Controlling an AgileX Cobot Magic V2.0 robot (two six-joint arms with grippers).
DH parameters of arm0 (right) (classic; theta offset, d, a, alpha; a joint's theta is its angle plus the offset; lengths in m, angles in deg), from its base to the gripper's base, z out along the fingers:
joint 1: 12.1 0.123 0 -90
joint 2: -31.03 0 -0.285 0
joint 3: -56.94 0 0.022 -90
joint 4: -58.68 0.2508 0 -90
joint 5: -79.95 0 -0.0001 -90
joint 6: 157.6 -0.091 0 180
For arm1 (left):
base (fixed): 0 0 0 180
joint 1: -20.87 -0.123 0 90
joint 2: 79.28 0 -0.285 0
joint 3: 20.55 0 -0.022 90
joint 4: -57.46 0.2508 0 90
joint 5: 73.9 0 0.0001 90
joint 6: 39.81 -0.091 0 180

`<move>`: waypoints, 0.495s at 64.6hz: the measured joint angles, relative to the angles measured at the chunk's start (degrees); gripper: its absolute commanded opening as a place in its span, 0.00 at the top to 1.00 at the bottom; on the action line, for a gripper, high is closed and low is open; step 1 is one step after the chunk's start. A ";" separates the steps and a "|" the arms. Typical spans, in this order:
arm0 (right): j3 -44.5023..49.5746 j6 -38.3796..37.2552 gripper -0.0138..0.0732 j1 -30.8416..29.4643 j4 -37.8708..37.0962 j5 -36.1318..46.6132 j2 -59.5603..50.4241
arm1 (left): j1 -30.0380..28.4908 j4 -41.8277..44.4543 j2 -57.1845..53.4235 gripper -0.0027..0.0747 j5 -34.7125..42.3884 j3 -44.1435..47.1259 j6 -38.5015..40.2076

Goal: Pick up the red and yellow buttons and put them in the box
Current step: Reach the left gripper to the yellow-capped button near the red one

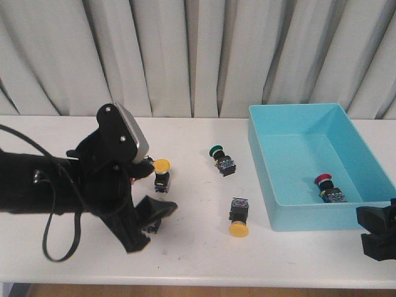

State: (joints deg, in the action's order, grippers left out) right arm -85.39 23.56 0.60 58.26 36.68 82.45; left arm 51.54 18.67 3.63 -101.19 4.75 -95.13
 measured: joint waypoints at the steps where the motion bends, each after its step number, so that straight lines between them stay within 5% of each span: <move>1: 0.00 0.00 0.41 0.00 0.00 0.00 0.00 | -0.32 0.73 0.33 0.29 0.06 -0.22 0.93; 32: 0.00 -0.01 0.41 0.00 1.15 0.26 0.00 | -4.43 37.99 23.46 0.29 -1.77 -19.01 42.76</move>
State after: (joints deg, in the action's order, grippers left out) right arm -85.39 23.54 0.60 59.41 36.94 82.45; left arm 47.12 56.66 27.09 -102.96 -14.26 -52.37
